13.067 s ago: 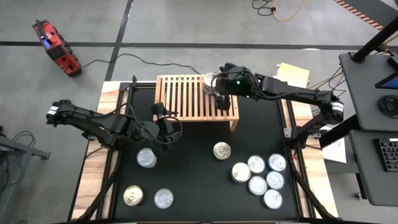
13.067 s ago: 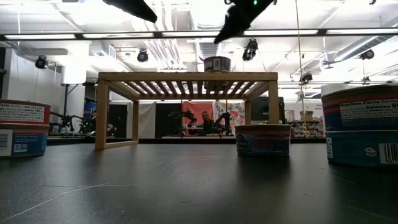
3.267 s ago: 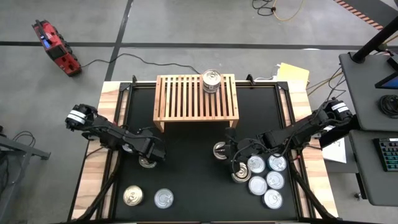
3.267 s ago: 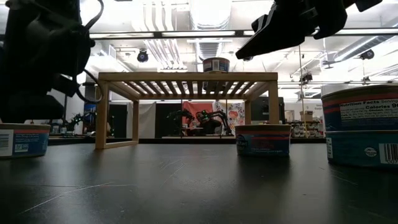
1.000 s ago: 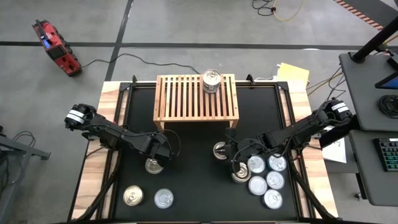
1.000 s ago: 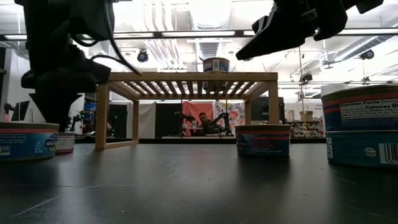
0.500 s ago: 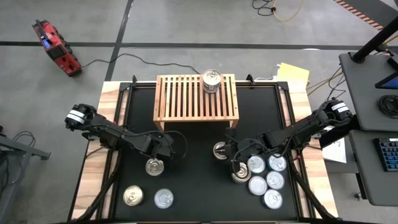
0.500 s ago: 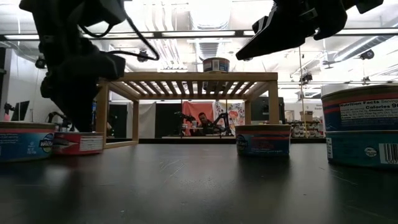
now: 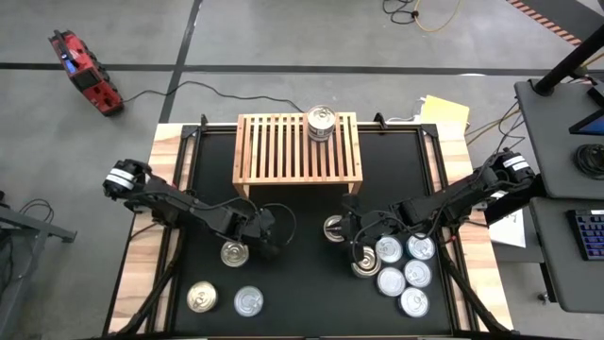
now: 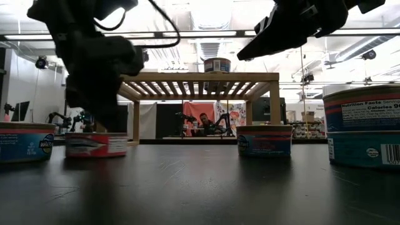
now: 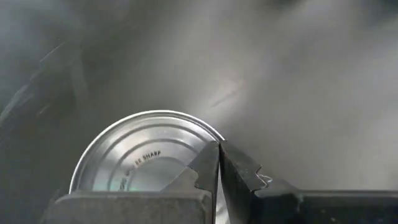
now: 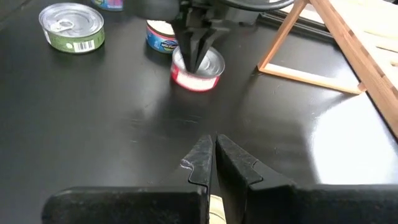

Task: Stack canned seafood by type on shelf
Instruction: Put the red tuna can on the shelf

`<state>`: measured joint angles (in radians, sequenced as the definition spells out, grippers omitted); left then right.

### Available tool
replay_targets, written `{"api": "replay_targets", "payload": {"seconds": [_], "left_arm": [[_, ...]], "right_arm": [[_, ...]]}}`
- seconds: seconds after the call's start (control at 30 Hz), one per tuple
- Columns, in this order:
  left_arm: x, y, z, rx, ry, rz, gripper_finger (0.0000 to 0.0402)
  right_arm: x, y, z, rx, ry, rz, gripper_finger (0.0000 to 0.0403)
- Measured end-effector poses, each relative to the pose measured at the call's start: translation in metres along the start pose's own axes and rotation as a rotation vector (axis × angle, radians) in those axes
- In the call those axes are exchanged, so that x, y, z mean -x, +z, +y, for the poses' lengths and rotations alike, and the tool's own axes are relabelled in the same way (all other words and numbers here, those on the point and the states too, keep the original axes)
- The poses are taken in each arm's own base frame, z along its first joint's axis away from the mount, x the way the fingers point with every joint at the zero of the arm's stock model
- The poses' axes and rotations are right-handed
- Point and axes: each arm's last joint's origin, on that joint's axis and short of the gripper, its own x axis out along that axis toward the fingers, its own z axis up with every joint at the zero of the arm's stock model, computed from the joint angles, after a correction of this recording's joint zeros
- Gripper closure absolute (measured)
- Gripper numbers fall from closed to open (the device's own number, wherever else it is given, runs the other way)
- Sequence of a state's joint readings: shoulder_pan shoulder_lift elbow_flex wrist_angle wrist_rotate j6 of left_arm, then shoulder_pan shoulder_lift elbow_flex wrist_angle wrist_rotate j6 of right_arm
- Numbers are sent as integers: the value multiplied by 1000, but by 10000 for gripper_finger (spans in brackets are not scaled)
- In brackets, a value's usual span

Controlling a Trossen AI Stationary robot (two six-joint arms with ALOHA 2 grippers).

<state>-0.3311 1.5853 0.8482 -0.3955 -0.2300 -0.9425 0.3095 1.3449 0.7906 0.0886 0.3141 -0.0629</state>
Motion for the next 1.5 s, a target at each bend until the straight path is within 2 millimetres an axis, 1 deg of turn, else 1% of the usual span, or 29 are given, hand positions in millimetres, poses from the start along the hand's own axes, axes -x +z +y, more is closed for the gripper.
{"api": "replay_targets", "payload": {"seconds": [0.13,0.23,0.37,0.47,0.57,0.67,0.8,0.9,1.03,1.13,1.27,1.37,1.5], "left_arm": [[-10,1,-11,-89,-53,-49,401],[-10,4,-16,-139,-66,-57,402],[-4,10,-27,-223,-86,-99,402],[4,10,-38,-326,-107,-137,402],[13,7,-50,-426,-116,-182,402],[22,-2,-59,-507,-96,-248,402],[31,-13,-65,-553,-82,-303,402],[37,-16,-68,-574,-90,-326,402],[38,-20,-71,-692,-139,-392,402],[37,-22,-67,-754,-223,-442,402],[35,-20,-50,-768,-349,-537,401],[42,-16,-39,-758,-451,-650,402],[54,-13,-25,-734,-500,-765,401]], "right_arm": [[0,0,0,-47,1,0,390],[0,0,0,-91,1,0,390],[0,1,0,-150,2,-11,390],[0,3,0,-188,3,-34,390],[1,7,1,-221,8,-66,390],[2,10,4,-231,20,-94,390],[3,14,7,-239,33,-137,390],[4,16,8,-245,37,-161,390],[6,18,12,-243,50,-181,390],[8,19,18,-232,68,-183,390],[10,19,24,-221,88,-185,390],[11,19,26,-220,94,-187,390],[11,20,26,-228,95,-193,390]]}}
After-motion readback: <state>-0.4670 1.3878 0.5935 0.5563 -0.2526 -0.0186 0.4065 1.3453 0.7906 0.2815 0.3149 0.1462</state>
